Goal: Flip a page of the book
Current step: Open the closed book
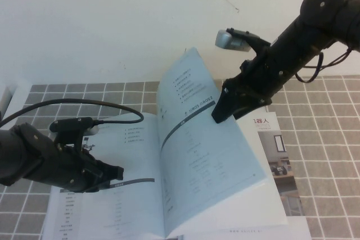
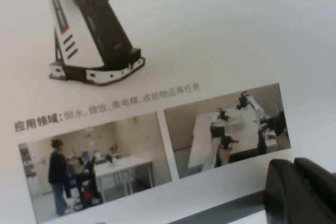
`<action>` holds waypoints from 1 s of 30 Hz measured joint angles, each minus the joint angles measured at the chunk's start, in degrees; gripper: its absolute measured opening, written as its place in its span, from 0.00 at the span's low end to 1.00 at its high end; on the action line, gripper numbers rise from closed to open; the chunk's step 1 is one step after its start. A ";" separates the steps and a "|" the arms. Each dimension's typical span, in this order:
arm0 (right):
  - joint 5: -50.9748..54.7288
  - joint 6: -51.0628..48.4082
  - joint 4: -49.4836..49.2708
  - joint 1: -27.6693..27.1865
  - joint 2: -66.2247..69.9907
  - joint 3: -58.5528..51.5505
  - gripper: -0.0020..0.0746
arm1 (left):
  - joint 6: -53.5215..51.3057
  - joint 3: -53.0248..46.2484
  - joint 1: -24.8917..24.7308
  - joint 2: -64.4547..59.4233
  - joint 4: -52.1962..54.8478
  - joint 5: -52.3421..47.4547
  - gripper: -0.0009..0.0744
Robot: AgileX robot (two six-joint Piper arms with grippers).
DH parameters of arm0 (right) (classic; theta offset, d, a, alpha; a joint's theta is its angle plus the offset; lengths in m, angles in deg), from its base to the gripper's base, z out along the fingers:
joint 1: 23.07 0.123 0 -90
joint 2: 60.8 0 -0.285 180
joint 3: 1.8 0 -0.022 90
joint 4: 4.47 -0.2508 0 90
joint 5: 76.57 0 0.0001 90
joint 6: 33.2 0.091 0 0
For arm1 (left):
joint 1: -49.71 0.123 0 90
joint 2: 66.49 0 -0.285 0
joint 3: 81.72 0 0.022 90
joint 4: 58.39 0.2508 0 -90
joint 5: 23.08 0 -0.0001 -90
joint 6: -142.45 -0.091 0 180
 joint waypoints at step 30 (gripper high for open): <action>0.27 -4.25 -13.71 5.25 -0.09 4.09 0.55 | 0.00 3.27 0.00 -0.44 -1.76 -4.81 0.01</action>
